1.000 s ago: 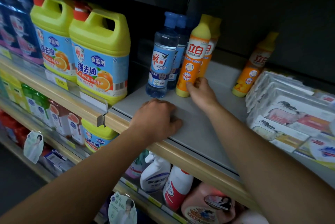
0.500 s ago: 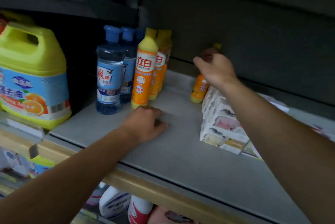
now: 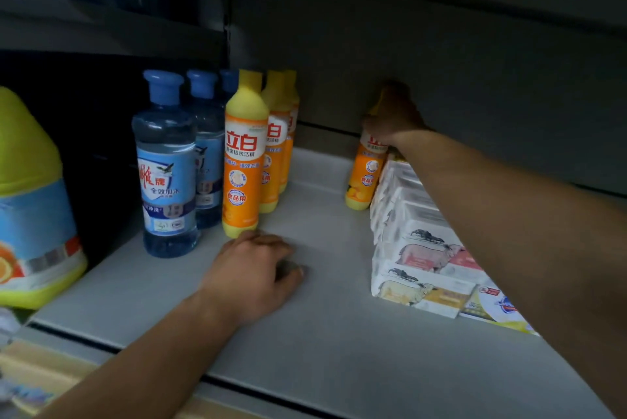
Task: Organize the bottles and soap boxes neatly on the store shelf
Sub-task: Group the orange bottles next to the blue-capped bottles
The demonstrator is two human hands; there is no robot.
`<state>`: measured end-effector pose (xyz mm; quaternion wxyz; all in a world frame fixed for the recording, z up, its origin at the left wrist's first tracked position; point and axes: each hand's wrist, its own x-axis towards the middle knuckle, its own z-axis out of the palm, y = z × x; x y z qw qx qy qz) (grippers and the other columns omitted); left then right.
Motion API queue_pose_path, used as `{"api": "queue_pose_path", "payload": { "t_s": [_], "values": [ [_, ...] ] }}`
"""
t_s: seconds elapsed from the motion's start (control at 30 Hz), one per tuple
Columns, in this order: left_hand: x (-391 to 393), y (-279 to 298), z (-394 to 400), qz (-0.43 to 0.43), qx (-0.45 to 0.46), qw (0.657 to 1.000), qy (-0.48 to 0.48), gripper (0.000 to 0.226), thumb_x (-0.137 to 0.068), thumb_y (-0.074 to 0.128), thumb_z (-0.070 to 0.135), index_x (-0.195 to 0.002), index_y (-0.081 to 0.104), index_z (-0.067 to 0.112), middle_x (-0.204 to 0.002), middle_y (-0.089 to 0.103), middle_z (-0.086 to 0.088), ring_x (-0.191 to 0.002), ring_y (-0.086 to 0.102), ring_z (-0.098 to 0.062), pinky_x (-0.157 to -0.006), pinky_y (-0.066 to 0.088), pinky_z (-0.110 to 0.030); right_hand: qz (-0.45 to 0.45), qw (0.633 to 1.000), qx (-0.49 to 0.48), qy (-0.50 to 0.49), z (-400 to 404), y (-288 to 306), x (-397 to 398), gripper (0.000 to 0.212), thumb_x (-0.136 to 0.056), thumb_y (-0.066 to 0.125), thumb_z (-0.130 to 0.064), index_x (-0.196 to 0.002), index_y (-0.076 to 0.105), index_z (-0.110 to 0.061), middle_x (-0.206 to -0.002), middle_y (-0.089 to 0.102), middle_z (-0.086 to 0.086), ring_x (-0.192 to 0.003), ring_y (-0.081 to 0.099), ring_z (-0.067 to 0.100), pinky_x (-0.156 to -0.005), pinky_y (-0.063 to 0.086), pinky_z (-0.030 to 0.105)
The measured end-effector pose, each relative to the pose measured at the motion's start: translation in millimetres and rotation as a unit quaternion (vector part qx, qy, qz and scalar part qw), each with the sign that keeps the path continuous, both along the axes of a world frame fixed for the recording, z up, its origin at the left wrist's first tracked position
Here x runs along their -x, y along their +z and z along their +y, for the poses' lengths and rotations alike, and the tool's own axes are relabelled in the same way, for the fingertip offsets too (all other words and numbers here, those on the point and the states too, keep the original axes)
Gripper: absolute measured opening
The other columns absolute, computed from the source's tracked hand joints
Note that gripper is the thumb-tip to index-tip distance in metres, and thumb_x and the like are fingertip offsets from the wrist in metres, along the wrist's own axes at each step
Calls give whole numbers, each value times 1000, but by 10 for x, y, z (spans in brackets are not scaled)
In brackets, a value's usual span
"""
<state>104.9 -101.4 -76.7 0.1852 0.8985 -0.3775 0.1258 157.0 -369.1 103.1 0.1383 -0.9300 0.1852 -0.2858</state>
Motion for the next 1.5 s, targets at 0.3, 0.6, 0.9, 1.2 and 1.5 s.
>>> {"api": "queue_pose_path", "payload": {
  "t_s": [0.3, 0.6, 0.9, 1.2, 1.5],
  "values": [
    [28, 45, 12, 13, -23, 1000, 11, 58, -85, 37, 65, -122, 63, 30, -127, 63, 9, -120, 53, -17, -101, 44, -33, -65, 987, 112, 92, 445, -61, 490, 38, -88, 61, -23, -125, 55, -16, -118, 64, 15, -107, 59, 39, -84, 46, 38],
    [373, 397, 97, 202, 179, 963, -18, 71, -85, 68, 47, -145, 41, 20, -135, 57, 1, -116, 60, -16, -95, 49, -30, -89, 978, -59, 180, 985, 196, 1295, 27, -92, 60, -26, -119, 61, -26, -108, 63, 1, -101, 63, 24, -85, 55, 43],
    [1532, 833, 291, 423, 461, 777, -68, 29, -81, 69, 40, -106, 64, 26, -96, 75, -3, -93, 71, -30, -86, 57, -48, -73, 927, -263, 256, 1381, 310, 1623, 19, -95, 57, -41, -107, 65, -27, -93, 69, -6, -81, 68, 8, -66, 54, 25],
    [2212, 1264, 497, 641, 467, 606, -69, 34, -83, 69, 36, -104, 64, 11, -88, 70, -16, -87, 67, -33, -81, 57, -50, 78, 861, -470, 177, 1519, -160, 1581, 26, -87, 66, -37, -92, 63, -12, -58, 69, 4, -54, 69, 19, -59, 56, 32],
    [2258, 1294, 575, 655, 450, 602, -76, 31, -87, 64, 35, -101, 62, 8, -89, 67, -16, -84, 65, -29, -68, 60, -40, 173, 818, -509, 207, 1365, -284, 1702, 34, -81, 70, -48, -89, 66, -15, -75, 74, 7, -70, 73, 21, -67, 58, 39]
  ]
}}
